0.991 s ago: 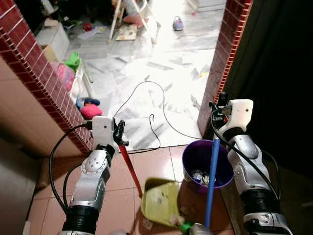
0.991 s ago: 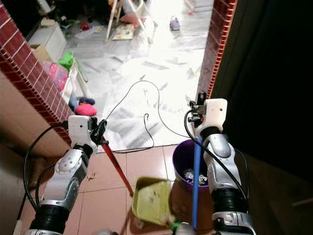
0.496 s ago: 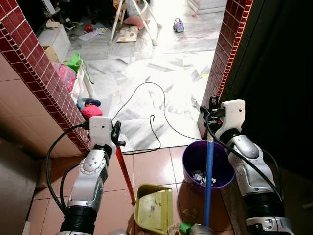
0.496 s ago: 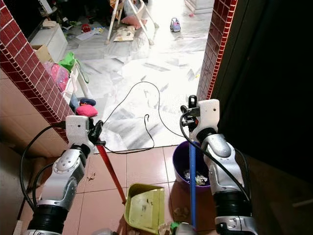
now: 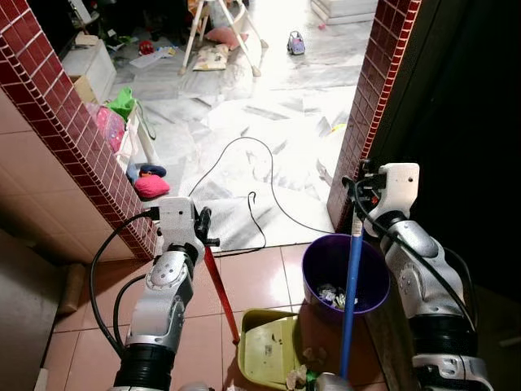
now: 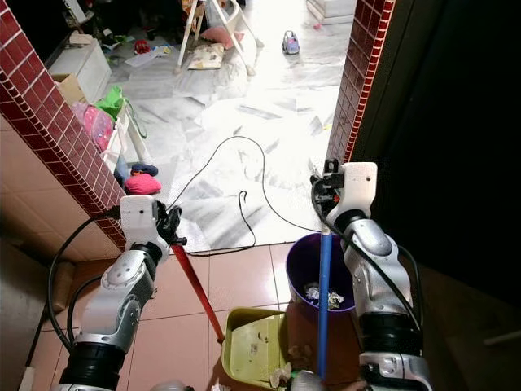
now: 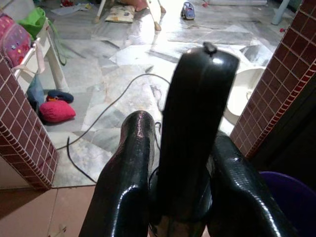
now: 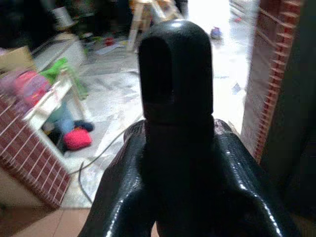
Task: Sweep floor
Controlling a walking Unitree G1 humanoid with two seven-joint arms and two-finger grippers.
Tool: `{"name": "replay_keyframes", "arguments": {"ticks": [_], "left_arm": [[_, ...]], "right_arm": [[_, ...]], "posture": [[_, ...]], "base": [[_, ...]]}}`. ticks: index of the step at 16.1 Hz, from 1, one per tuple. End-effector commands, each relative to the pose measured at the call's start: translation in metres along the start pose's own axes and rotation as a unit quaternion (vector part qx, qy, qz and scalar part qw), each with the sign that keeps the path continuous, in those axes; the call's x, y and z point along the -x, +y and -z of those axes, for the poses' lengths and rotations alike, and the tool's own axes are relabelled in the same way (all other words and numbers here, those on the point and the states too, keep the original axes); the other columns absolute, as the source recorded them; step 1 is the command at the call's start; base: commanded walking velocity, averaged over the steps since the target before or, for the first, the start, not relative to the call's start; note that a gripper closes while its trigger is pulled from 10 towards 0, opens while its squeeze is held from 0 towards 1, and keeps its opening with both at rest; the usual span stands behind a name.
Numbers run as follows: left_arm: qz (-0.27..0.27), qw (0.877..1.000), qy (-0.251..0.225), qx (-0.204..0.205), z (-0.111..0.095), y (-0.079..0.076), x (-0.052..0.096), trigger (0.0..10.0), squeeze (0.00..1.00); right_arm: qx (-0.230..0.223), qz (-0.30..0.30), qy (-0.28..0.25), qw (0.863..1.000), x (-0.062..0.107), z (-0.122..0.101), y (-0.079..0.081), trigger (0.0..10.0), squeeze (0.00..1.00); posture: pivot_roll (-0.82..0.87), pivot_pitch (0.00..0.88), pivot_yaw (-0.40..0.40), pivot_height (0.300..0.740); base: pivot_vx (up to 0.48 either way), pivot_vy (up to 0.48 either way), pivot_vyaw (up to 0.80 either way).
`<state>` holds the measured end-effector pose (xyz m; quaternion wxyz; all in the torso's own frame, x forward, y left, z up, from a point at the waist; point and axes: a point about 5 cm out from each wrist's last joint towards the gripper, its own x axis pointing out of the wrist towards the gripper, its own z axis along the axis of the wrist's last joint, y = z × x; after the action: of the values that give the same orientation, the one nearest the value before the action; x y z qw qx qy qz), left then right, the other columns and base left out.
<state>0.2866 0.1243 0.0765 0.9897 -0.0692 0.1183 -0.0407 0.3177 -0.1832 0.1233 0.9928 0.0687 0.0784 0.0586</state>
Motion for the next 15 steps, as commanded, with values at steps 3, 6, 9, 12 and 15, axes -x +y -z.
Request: {"name": "replay_keyframes", "arguments": {"ticks": [3,6,9,12,15], "left_arm": [[0.016,0.998,-0.023,0.058,-0.011,-0.011,-0.002,10.0,0.0],[0.039,0.993,-0.034,0.107,-0.012,-0.017,-0.002,10.0,0.0],[-0.018,0.996,-0.072,0.051,-0.022,-0.002,-0.002,10.0,0.0],[-0.055,0.993,-0.086,0.058,-0.031,0.016,-0.004,10.0,0.0],[-0.065,0.992,-0.085,0.063,-0.032,0.023,-0.005,10.0,0.0]], "right_arm": [[-0.181,-0.026,-0.016,0.983,-0.009,-0.006,0.021,10.0,0.0],[-0.213,-0.043,-0.027,0.976,-0.01,-0.014,0.022,10.0,0.0],[-0.086,-0.091,-0.019,0.992,-0.006,-0.019,0.021,10.0,0.0],[-0.029,-0.127,0.007,0.991,0.005,-0.001,0.024,10.0,0.0],[-0.031,-0.138,0.013,0.99,0.012,0.01,0.031,10.0,0.0]], "posture": [[-0.06,0.0,0.07,0.74],[-0.07,0.0,0.071,0.74],[-0.08,0.0,0.074,0.74],[-0.07,0.0,0.071,0.74],[-0.07,0.0,0.07,0.74]], "base": [[0.0,0.0,0.0],[0.0,0.0,0.0],[0.0,0.0,0.0],[0.0,0.0,0.0],[0.0,0.0,0.0]]}}
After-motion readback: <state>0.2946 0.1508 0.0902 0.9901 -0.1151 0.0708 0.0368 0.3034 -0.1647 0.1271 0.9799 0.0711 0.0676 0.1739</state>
